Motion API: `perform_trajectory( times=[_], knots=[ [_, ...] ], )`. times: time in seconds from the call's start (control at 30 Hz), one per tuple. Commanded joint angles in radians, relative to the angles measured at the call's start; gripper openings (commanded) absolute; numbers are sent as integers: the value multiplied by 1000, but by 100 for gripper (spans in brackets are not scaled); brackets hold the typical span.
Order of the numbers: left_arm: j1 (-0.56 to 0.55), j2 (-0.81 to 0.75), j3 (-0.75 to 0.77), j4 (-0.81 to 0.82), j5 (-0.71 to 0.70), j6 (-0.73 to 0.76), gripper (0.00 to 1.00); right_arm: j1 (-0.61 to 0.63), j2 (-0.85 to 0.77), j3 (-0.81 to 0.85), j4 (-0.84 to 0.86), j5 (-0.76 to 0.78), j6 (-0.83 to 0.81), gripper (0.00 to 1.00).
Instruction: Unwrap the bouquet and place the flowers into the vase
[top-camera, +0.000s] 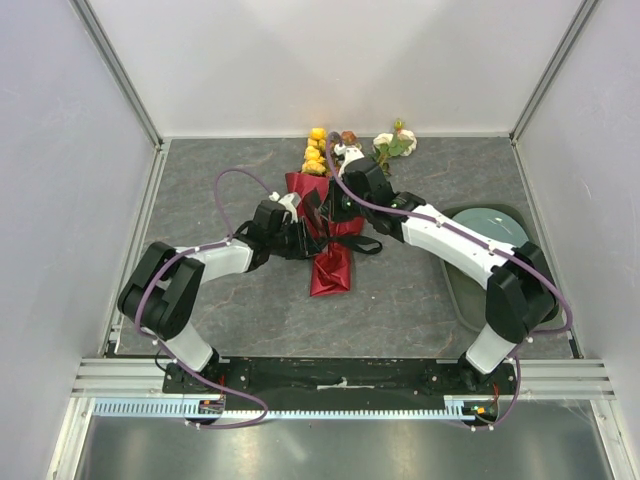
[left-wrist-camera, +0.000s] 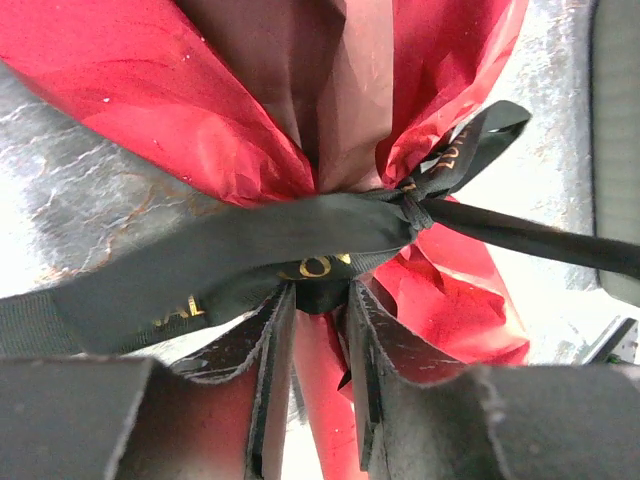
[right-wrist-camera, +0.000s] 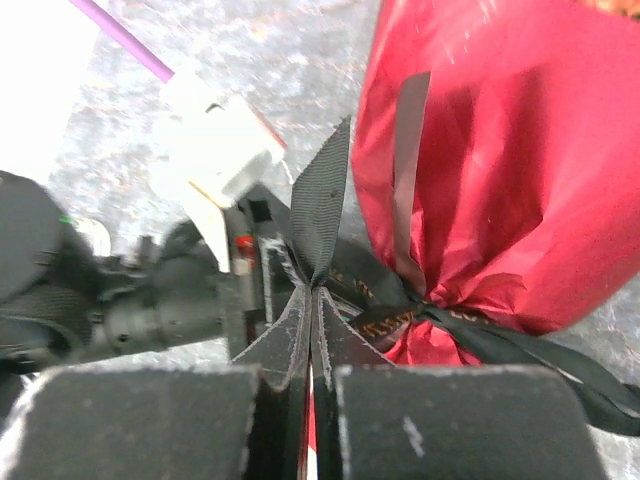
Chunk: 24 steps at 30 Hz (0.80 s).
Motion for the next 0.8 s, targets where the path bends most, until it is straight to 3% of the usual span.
perform_trajectory(
  times=[0.0, 0.37, 0.77],
  knots=[
    [-1, 17, -30, 20, -47, -4, 34, -1, -83, 88, 107, -20, 63, 0],
    [-1, 31, -46, 22, -58, 7, 34, -48, -158, 228, 85, 26, 55, 0],
    [-1, 20, -53, 11, -59, 18, 34, -91, -316, 315, -25, 229, -88, 0]
  ],
)
